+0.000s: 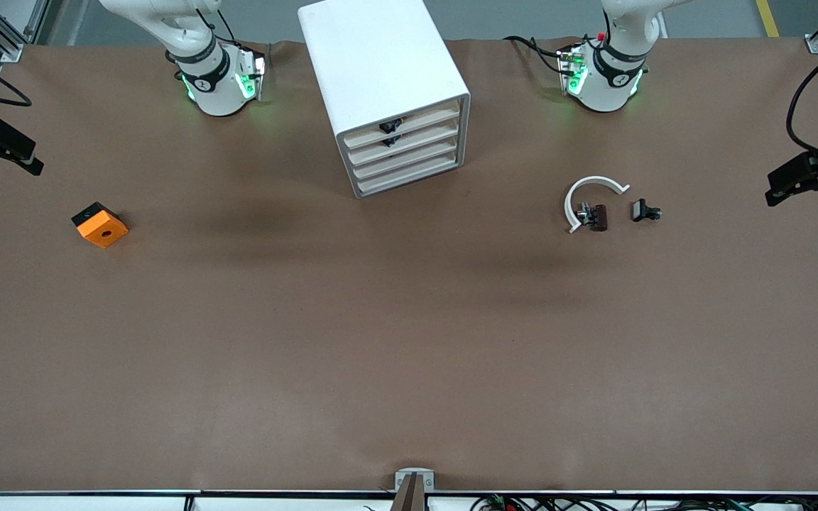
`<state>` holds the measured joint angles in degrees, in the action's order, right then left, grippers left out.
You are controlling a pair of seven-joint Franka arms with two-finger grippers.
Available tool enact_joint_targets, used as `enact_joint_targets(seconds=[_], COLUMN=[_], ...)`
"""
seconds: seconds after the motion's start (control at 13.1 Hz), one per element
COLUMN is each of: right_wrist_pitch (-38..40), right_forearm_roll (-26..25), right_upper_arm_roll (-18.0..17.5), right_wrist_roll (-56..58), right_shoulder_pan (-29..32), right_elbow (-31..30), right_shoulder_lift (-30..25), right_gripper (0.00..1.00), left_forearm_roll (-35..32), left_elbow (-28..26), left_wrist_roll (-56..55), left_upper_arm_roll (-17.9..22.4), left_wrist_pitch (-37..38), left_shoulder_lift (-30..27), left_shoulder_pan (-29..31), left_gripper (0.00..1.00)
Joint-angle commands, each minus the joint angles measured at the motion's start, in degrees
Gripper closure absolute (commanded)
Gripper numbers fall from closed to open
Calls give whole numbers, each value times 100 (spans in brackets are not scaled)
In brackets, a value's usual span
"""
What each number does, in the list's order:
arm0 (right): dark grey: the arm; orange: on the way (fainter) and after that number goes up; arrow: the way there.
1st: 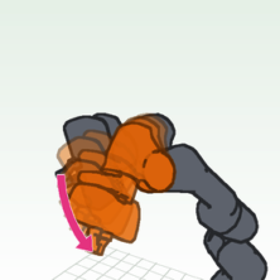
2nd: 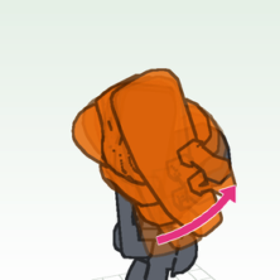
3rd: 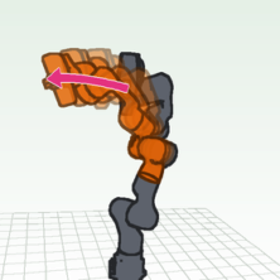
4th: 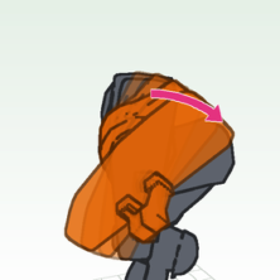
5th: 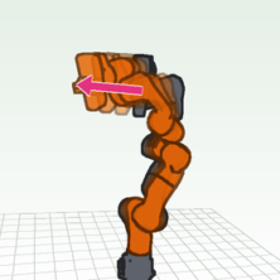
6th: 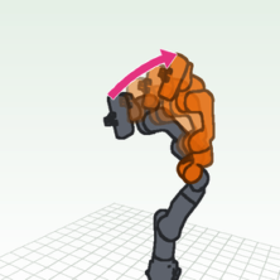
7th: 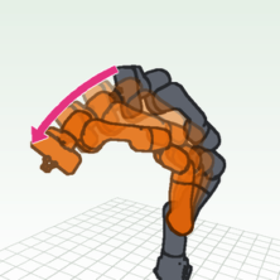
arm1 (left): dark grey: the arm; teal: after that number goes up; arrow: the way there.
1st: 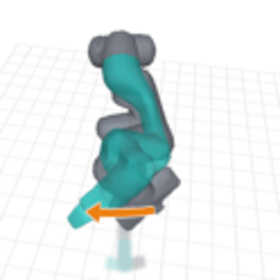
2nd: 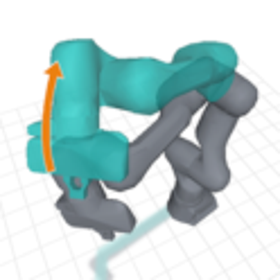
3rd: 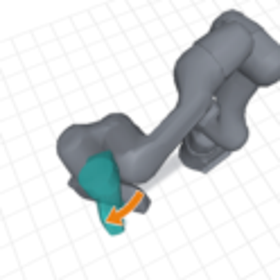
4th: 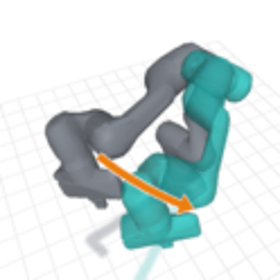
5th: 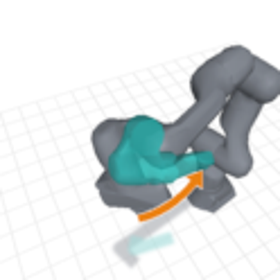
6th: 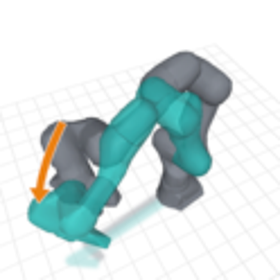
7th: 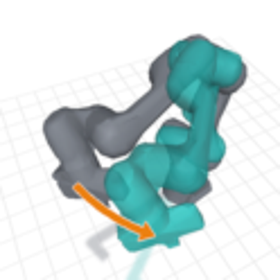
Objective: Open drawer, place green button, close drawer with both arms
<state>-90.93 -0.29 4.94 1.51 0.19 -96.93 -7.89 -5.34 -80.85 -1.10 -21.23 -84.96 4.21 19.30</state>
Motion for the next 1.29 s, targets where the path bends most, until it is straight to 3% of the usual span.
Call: enact_joint_targets(seconds=[0.0,0.08,0.46,0.53,0.91,1.22], right_wrist_pitch=[49,49,40,40,40,31], right_forearm_roll=[-67,-67,-59,-50,-41,-41], right_upper_arm_roll=[7,7,7,7,7,7], right_wrist_roll=[69,69,69,69,69,69], right_shoulder_pan=[33,33,33,33,25,25], right_elbow=[96,96,96,96,96,96], right_shoulder_lift=[42,42,42,42,42,42], right_gripper=[0,0,0,0,0,0], left_forearm_roll=[172,252,516,516,507,428], left_elbow=[-141,-333,-1185,-1414,-2031,-1568], left_wrist_roll=[58,58,14,-4,-161,-513], left_upper_arm_roll=[-13,126,1900,2068,2316,2281], left_wrist_pitch=[243,217,-82,-222,-469,-330], left_shoulder_lift=[-394,-543,-1211,-1360,-1854,-1574], left_shoulder_pan=[-22,-231,-1962,-2174,-2615,-2624], left_gripper=[0,0,0,0,0,0])
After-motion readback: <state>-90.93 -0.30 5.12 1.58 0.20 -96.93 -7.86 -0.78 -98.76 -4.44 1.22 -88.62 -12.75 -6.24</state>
